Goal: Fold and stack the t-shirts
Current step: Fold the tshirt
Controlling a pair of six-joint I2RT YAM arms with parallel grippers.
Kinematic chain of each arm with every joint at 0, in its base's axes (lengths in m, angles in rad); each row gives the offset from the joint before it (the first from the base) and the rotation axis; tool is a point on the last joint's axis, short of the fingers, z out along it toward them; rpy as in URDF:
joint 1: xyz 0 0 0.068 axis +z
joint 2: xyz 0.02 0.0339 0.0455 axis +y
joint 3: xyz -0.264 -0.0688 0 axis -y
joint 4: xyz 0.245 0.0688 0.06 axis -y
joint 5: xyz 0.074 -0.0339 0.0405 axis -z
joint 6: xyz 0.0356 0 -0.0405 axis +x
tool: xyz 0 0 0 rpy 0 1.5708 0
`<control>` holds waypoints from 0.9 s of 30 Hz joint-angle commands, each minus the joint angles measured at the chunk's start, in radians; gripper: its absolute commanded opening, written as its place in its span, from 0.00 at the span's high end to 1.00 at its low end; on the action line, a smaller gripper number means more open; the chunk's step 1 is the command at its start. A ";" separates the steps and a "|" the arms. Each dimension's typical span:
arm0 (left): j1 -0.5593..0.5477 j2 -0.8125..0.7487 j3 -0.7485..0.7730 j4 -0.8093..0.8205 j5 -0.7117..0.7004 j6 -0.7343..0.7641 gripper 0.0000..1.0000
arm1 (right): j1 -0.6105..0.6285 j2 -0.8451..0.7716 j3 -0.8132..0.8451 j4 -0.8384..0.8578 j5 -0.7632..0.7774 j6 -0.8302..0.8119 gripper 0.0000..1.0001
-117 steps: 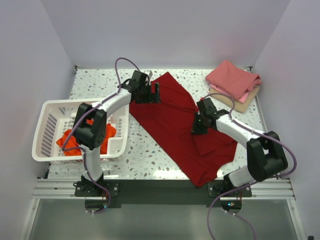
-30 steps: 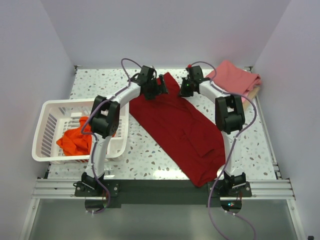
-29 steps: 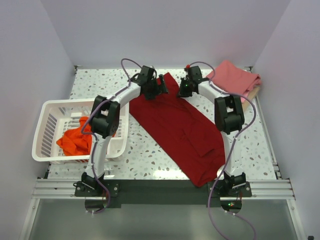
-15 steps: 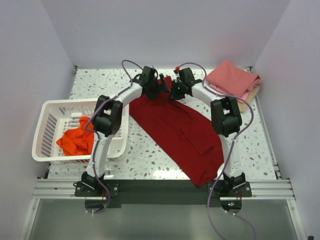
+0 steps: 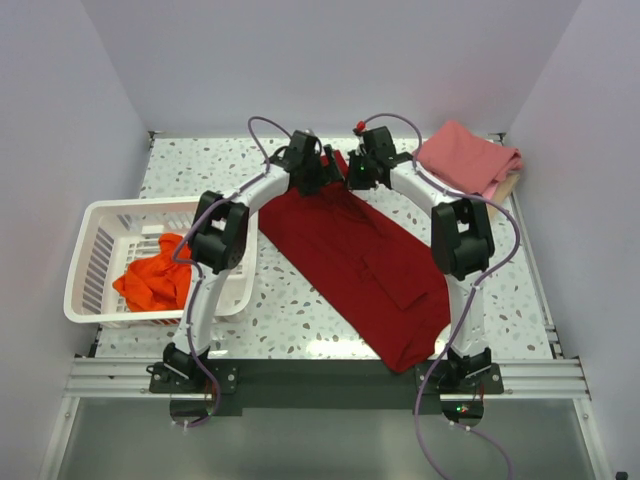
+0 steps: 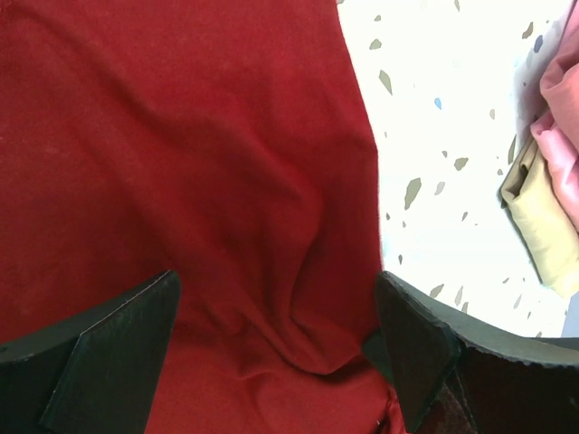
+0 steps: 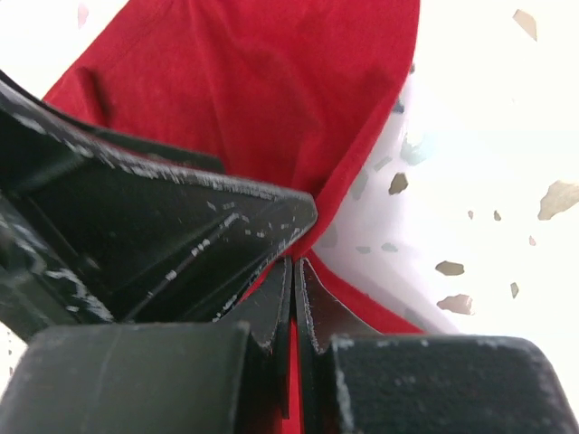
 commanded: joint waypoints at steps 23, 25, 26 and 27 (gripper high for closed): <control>-0.081 0.093 0.155 0.010 -0.108 0.094 0.35 | 0.003 -0.148 -0.171 0.058 -0.059 -0.059 1.00; -0.090 0.105 0.158 0.005 -0.108 0.098 0.42 | 0.003 -0.153 -0.176 0.060 -0.061 -0.062 1.00; -0.093 0.107 0.161 -0.001 -0.113 0.101 0.45 | 0.005 -0.156 -0.179 0.061 -0.064 -0.062 1.00; -0.098 0.107 0.162 -0.002 -0.117 0.101 0.50 | 0.005 -0.157 -0.180 0.061 -0.067 -0.062 1.00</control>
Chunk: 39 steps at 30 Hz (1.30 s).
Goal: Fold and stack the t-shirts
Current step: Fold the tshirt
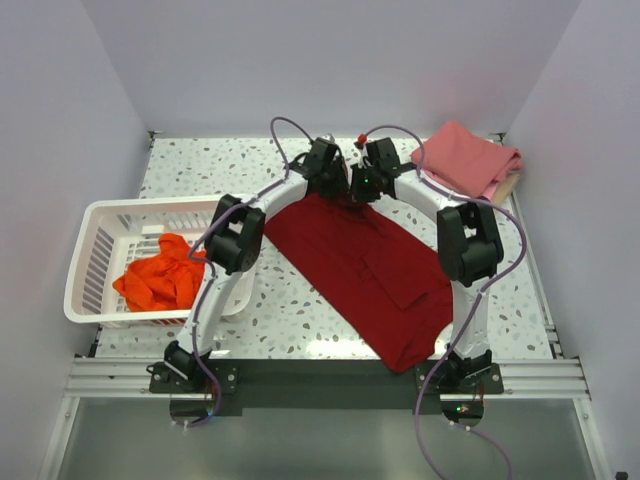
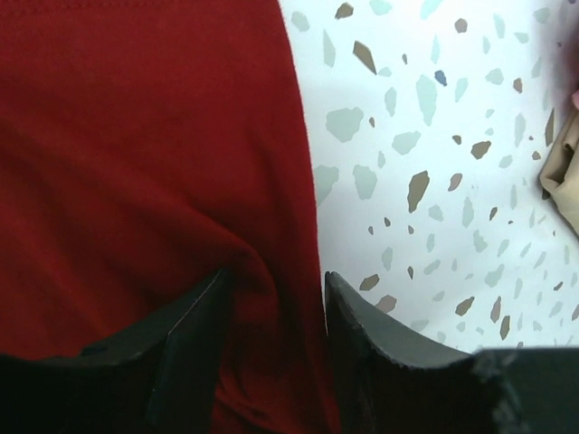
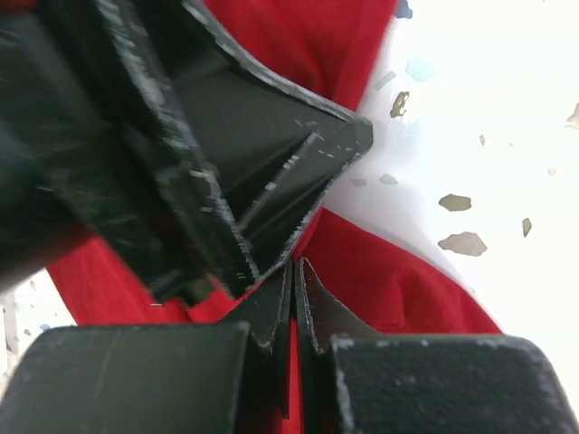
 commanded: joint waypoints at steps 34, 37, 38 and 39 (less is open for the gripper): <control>0.068 -0.369 -0.445 0.230 -0.167 -0.109 1.00 | 0.058 -0.132 -0.071 -0.050 -0.047 -0.032 1.00; 0.071 -0.403 -0.489 0.245 -0.178 -0.109 1.00 | 0.070 -0.142 -0.074 -0.060 -0.045 -0.035 1.00; 0.071 -0.411 -0.498 0.248 -0.193 -0.109 1.00 | 0.078 -0.145 -0.077 -0.065 -0.042 -0.036 1.00; 0.071 -0.426 -0.505 0.245 -0.201 -0.107 1.00 | 0.081 -0.146 -0.078 -0.068 -0.036 -0.038 1.00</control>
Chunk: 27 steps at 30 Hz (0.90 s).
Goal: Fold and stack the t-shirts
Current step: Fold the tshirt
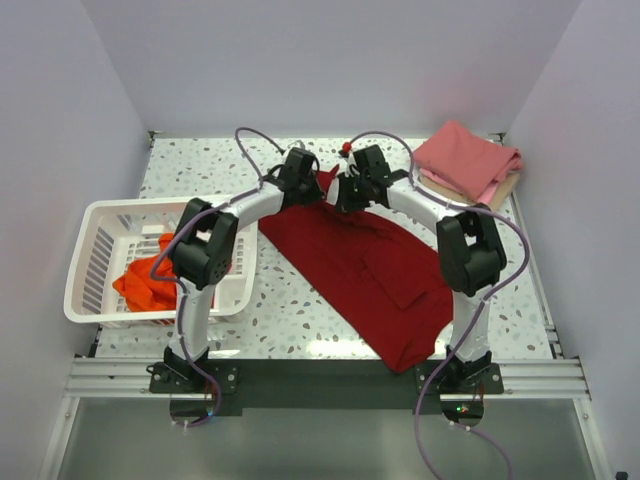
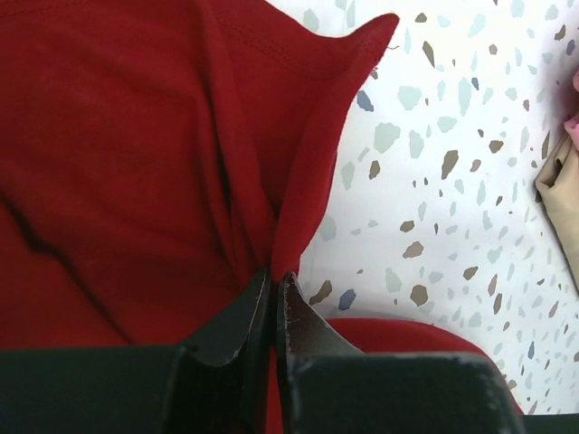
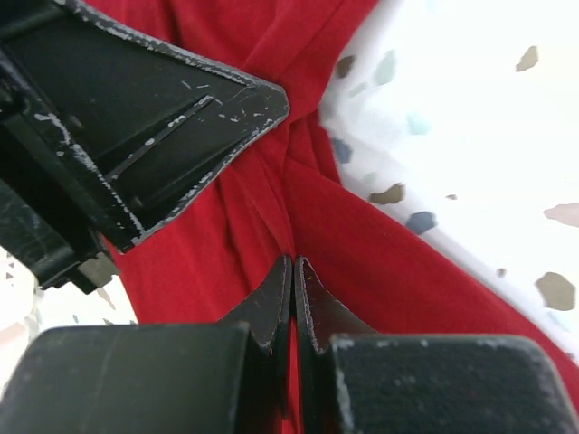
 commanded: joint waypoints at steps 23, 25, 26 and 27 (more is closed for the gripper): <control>0.071 -0.081 -0.003 0.047 0.008 0.063 1.00 | -0.040 -0.650 -0.509 -0.465 0.285 0.225 0.29; 0.077 -0.078 -0.003 0.044 0.024 0.065 1.00 | -0.040 -0.722 -0.549 -0.489 0.304 0.254 0.29; 0.078 -0.077 -0.003 0.046 0.028 0.068 1.00 | -0.040 -0.746 -0.566 -0.489 0.294 0.278 0.29; 0.080 -0.077 -0.002 0.046 0.031 0.069 1.00 | -0.040 -0.763 -0.584 -0.485 0.280 0.288 0.29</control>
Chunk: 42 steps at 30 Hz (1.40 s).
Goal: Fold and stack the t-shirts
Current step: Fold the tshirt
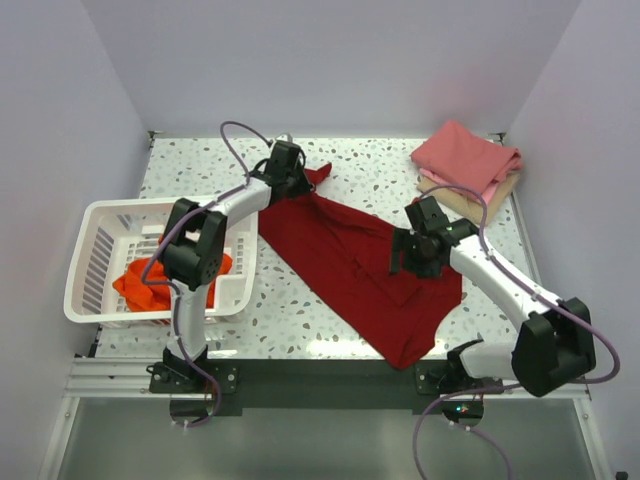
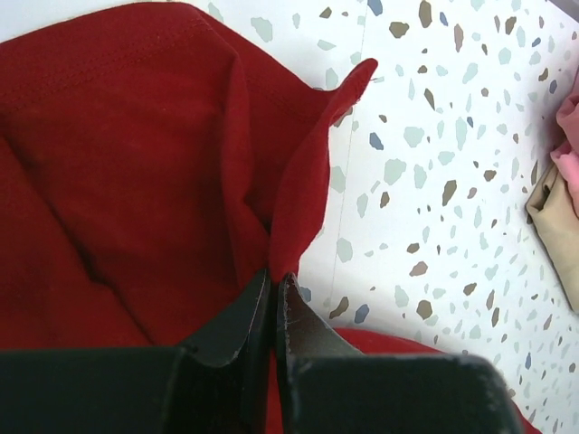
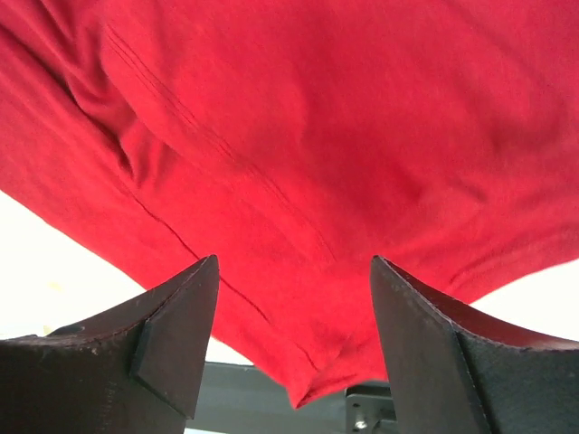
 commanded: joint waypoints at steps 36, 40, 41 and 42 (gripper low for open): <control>0.051 -0.005 0.062 -0.006 0.127 0.101 1.00 | 0.002 -0.088 -0.352 0.276 -0.029 0.294 0.55; 0.052 -0.005 0.062 -0.005 0.133 0.101 1.00 | 0.001 -0.088 -0.339 0.256 -0.005 0.303 0.85; 0.052 -0.004 0.062 -0.001 0.133 0.103 1.00 | 0.002 -0.093 -0.336 0.253 -0.003 0.305 0.91; 0.054 -0.002 0.062 0.003 0.138 0.103 1.00 | 0.002 -0.096 -0.336 0.248 -0.002 0.306 1.00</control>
